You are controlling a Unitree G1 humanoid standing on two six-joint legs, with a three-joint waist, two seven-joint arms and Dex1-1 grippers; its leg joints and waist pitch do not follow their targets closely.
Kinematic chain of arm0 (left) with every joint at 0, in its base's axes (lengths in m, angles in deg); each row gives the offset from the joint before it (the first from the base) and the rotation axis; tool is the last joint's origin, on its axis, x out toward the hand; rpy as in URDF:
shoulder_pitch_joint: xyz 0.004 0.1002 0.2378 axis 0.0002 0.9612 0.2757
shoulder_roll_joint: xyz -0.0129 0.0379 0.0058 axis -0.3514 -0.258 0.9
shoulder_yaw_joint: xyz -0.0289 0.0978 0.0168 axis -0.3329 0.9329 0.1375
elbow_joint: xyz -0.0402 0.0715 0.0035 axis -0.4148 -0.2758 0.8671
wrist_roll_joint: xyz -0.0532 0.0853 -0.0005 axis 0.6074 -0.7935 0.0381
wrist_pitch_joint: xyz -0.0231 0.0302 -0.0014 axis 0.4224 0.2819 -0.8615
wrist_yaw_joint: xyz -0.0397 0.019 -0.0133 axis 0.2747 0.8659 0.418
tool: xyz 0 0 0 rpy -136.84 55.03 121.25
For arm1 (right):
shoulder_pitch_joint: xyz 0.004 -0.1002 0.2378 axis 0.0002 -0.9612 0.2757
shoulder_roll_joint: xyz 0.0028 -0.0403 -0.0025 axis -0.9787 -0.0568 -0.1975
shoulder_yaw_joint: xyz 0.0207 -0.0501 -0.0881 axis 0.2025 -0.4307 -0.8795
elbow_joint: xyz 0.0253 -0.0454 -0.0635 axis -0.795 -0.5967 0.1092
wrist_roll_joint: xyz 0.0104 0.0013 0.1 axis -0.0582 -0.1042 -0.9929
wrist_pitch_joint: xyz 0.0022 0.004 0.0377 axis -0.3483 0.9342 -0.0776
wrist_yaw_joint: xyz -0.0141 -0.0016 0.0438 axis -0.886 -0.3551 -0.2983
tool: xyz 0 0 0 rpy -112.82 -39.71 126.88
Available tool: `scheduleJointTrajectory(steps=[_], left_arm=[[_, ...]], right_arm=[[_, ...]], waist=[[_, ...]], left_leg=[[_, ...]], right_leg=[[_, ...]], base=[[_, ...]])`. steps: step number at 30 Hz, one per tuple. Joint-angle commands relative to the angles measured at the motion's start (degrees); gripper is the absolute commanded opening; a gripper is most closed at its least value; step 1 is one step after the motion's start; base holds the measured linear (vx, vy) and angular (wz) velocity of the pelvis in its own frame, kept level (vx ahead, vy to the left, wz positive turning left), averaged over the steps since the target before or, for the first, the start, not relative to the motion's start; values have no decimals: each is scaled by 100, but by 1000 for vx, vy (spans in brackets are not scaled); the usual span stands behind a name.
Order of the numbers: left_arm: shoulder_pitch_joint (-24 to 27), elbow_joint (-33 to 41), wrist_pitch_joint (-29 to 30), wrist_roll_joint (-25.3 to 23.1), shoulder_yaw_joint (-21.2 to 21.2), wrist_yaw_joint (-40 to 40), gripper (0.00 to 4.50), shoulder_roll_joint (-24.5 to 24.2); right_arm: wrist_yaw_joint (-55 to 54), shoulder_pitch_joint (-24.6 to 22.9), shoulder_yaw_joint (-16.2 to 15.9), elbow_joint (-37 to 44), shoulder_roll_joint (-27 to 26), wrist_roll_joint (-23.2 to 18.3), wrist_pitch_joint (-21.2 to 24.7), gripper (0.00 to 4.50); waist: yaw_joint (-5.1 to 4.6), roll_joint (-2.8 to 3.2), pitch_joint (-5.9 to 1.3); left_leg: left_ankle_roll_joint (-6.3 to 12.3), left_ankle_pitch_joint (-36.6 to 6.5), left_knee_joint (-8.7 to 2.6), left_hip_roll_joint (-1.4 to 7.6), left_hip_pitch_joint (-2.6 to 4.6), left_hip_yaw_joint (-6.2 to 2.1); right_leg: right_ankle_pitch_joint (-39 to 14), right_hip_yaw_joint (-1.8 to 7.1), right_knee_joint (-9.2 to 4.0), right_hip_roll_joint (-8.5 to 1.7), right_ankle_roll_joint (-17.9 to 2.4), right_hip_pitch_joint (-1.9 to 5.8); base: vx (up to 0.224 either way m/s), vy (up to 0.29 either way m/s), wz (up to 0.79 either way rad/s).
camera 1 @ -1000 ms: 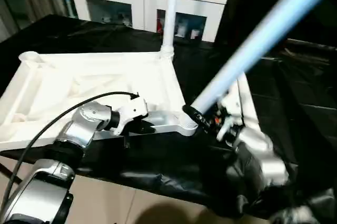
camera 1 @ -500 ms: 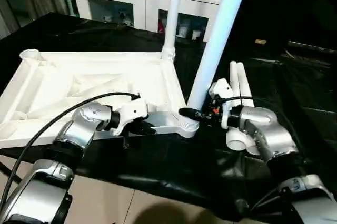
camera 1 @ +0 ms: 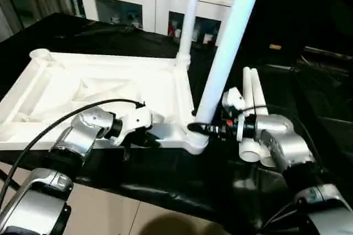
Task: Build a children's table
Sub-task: Insert table leg to table base
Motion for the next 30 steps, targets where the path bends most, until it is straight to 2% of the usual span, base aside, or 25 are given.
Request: scheduleJointTrajectory(steps=[1,6,8,9,10,11,12,13,14,15,16,17,18,19,20,21,22,23,24,25,26,27,28,29,30], left_arm=[[-66,-63,-122,49,30,-6,0,33],[-67,-31,-18,53,-7,-65,0,0],[-76,-52,-1,24,-8,-121,0,-9],[-97,-111,71,-10,-41,-243,0,1],[-97,-111,71,-10,-41,-243,0,1],[-140,-181,160,-46,-67,-360,0,25],[-144,-186,166,-48,-68,-368,0,27],[-296,-340,515,-118,-137,-747,0,115],[-352,-395,657,-130,-170,-883,0,154],[-352,-395,657,-130,-170,-883,0,154],[-416,-441,836,-112,-199,-979,0,199],[-422,-443,854,-110,-201,-984,0,203],[-492,-436,1170,-141,-233,-1216,0,269],[-492,-436,1170,-141,-233,-1216,0,269],[-580,-438,1574,-191,-285,-1552,0,361],[-612,-448,1715,-210,-306,-1680,0,397],[-682,-482,1969,-278,-337,-1971,0,467],[-731,-512,2130,-325,-356,-2169,0,514],[-778,-512,2335,-365,-372,-2375,0,581],[-818,-503,2508,-403,-394,-2588,0,659],[-844,-479,2650,-428,-413,-2750,0,728],[-866,-465,2758,-442,-421,-2868,0,777],[-879,-441,2828,-437,-429,-2926,0,819],[-885,-379,2907,-456,-429,-3013,0,873],[-886,-341,2956,-462,-424,-3057,0,897]], right_arm=[[303,-617,-640,-466,-66,332,285,184],[-107,-607,-467,-767,-249,369,115,184],[-480,-518,-366,-969,-334,454,-5,184],[-1021,-375,-176,-1260,-469,525,-156,184],[-1021,-375,-175,-1260,-469,525,-156,184],[-1500,-248,-60,-1442,-543,594,-141,184],[-1533,-241,-54,-1450,-547,600,-142,184],[-2477,4,183,-1692,-712,659,-80,184],[-2735,83,266,-1760,-773,641,-38,184],[-2735,83,266,-1760,-773,641,-38,184],[-3012,190,363,-1841,-862,599,21,184],[-3040,201,373,-1849,-872,595,26,184],[-3492,358,467,-1981,-1005,585,88,184],[-3492,358,467,-1981,-1005,585,88,184],[-3995,536,544,-2151,-1155,588,135,184],[-4161,611,570,-2253,-1214,593,101,184],[-4450,730,632,-2380,-1325,571,102,184],[-4638,810,674,-2467,-1399,554,102,184],[-4933,927,730,-2602,-1508,534,109,184],[-5250,1045,796,-2732,-1622,513,112,184],[-5561,1140,844,-2838,-1708,513,113,184],[-5790,1213,883,-2929,-1769,523,103,184],[-5938,1272,958,-2998,-1831,472,116,184],[-6121,1348,967,-3058,-1903,492,120,184],[-6206,1387,972,-3095,-1938,504,116,184]], waist=[[9,96,-182],[-2,110,-145],[-17,117,-131],[-60,128,-105],[-87,129,-101],[-123,143,-97],[-173,150,-107],[-211,200,-104],[-256,239,-107],[-273,251,-103],[-321,287,-105],[-335,297,-91],[-371,318,-82],[-391,315,-64],[-404,341,-19],[-416,376,18],[-373,476,52],[-154,534,89],[237,474,44],[35,173,-95],[67,34,96],[158,13,-82],[208,17,-96],[268,249,-219],[205,270,-236]], left_leg=[[16,-1956,-426,190,41,-54],[-52,-2327,-445,178,84,-88],[-90,-2526,-452,174,124,-110],[-125,-2722,-450,162,141,-132],[-147,-2815,-445,158,150,-152],[-188,-2929,-451,150,164,-194],[-209,-3013,-479,157,150,-237],[-234,-3131,-514,172,146,-261],[-272,-3365,-536,183,160,-307],[-285,-3476,-551,193,148,-333],[-295,-3664,-593,218,127,-380],[-282,-3791,-601,224,152,-380],[-264,-3998,-589,230,227,-377],[-238,-4039,-593,228,231,-387],[-227,-4209,-605,223,255,-385],[-223,-4455,-647,252,276,-379],[-285,-4974,-1009,430,-56,-371],[-335,-5393,-1366,552,-461,-279],[-95,-5070,-1363,419,-395,162],[13,-4199,-991,266,50,142],[-138,-1960,671,-55,703,-72],[88,-739,403,-76,-70,-271],[19,-492,144,-9,-310,-301],[-308,-225,-255,183,-66,-273],[-285,-73,-273,270,145,-286]], right_leg=[[-2097,288,-525,-455,-926,189],[-2732,282,-599,-473,-768,143],[-3175,267,-643,-487,-639,110],[-3575,235,-693,-490,-531,85],[-3789,210,-720,-504,-466,79],[-4060,162,-768,-513,-341,97],[-4043,120,-779,-518,-305,143],[-3906,83,-794,-507,-317,164],[-3769,-11,-825,-504,-337,199],[-3684,-56,-828,-504,-341,231],[-3436,-121,-827,-518,-385,292],[-3350,-149,-857,-505,-406,281],[-3169,-208,-870,-507,-474,259],[-3187,-238,-893,-522,-473,261],[-3360,-321,-953,-504,-386,257],[-3422,-457,-955,-461,-290,282],[-2728,-473,-350,-364,-346,635],[-1925,-361,489,-269,-412,925],[-1232,-142,705,-97,-281,675],[-2340,196,427,-275,-132,447],[-6380,356,-1146,-1197,-72,-557],[-6212,675,-807,-1118,73,255],[-5207,560,-587,-1006,-17,435],[-2426,327,-307,-628,-413,317],[-1115,256,-167,-490,-582,130]], base=[[0,0,0],[0,0,0],[0,0,0],[0,0,0],[0,0,0],[0,0,0],[0,0,0],[0,0,0],[-67,41,-19],[-67,41,-19],[-70,45,-21],[-65,43,-12],[-65,43,-12],[-56,29,-4],[-51,17,-4],[-51,17,-4],[-84,7,-3],[-92,-26,14],[-92,-26,14],[54,-133,18],[83,-152,-19],[83,-152,-19],[65,-52,-35],[72,-33,0],[72,-33,0]])
